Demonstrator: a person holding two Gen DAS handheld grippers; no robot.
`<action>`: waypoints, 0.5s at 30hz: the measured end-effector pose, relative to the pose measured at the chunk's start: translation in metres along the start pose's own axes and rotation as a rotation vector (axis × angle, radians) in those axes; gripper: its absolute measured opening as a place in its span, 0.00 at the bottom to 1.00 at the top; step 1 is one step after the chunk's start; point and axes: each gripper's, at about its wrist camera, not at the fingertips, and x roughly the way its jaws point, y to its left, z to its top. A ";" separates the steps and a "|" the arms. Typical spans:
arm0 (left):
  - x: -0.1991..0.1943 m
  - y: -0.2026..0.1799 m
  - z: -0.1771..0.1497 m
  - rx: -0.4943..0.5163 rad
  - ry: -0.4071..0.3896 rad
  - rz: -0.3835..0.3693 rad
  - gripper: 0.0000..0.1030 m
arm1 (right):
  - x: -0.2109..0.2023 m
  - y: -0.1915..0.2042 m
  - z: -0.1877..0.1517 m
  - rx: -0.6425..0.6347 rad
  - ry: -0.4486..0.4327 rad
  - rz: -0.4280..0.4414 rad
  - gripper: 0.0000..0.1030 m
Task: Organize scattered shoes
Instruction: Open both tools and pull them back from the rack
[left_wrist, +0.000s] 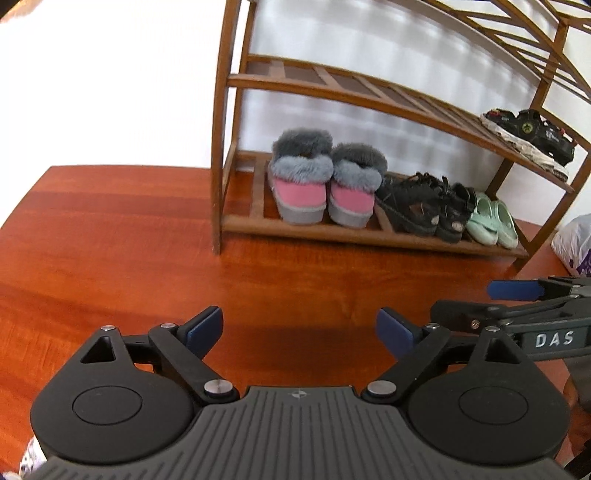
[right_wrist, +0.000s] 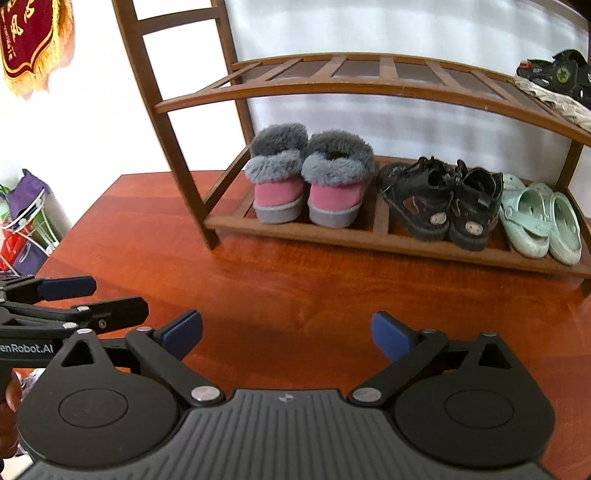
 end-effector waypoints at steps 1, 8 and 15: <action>-0.003 0.000 -0.004 -0.003 0.003 0.000 0.89 | -0.003 0.002 -0.003 -0.004 0.003 0.004 0.99; -0.024 0.003 -0.027 -0.021 0.025 -0.005 0.90 | -0.016 0.014 -0.022 -0.041 0.029 0.019 0.99; -0.041 0.007 -0.046 -0.040 0.054 -0.011 0.93 | -0.025 0.023 -0.039 -0.069 0.059 0.033 0.99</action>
